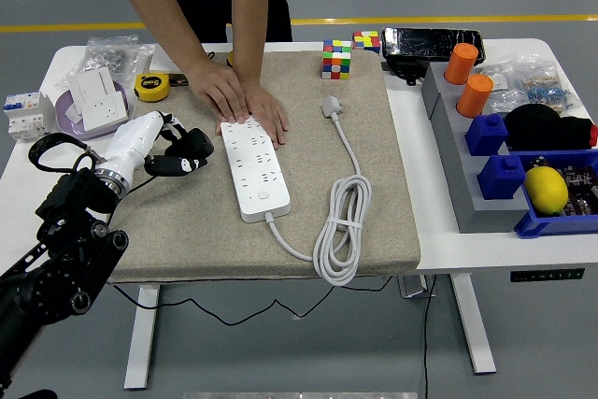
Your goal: Pick up the plug,place it near the board,insert it into the board,press the button
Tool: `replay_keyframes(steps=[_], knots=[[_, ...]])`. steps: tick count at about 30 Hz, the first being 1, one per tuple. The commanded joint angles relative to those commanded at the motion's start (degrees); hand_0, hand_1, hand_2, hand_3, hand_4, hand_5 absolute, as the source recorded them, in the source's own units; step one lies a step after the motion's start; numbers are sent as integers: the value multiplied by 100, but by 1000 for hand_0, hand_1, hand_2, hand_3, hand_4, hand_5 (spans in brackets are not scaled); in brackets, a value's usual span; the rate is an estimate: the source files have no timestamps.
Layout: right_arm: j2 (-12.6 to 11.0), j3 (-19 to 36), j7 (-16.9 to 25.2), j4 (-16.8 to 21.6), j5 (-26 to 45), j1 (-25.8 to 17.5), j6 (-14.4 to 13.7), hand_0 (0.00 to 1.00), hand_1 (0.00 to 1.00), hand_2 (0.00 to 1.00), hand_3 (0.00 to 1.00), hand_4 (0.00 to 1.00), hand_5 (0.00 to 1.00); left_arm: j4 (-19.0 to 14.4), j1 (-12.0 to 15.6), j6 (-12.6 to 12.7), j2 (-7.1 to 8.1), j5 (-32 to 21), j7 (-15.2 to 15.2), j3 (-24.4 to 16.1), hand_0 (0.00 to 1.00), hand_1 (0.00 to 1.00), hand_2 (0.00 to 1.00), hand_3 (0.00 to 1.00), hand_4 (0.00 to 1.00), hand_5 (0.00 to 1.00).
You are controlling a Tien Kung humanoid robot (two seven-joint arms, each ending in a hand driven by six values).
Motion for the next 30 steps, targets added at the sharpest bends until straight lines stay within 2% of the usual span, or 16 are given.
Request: replay_keyframes(steps=[6, 9, 15, 22, 30], knots=[[-9, 8, -6, 0, -12, 8, 1, 849, 761, 752, 786, 998, 909, -104, -261, -14, 234, -146, -6, 564, 659, 578, 387, 301, 417, 56], [-15, 1, -3, 0, -2, 26, -1, 849, 761, 752, 786, 998, 909, -107, -407, -19, 298, -200, -7, 849, 659, 578, 387, 301, 417, 56], [-25, -5, -10, 0, -7, 36, 1, 849, 761, 751, 786, 998, 908, -86, -630, -9, 281, -220, -11, 1251, 659, 579, 387, 301, 417, 54], [-40, -24, -12, 0, -30, 40, 7, 849, 761, 752, 786, 998, 906, 94, -781, 41, 284, -244, -51, 1681, 654, 581, 389, 301, 418, 49], [-43, -25, -16, 0, -42, 41, 8, 849, 761, 752, 785, 998, 904, 303, -817, 116, 262, -154, -105, 1737, 652, 582, 390, 302, 420, 49]])
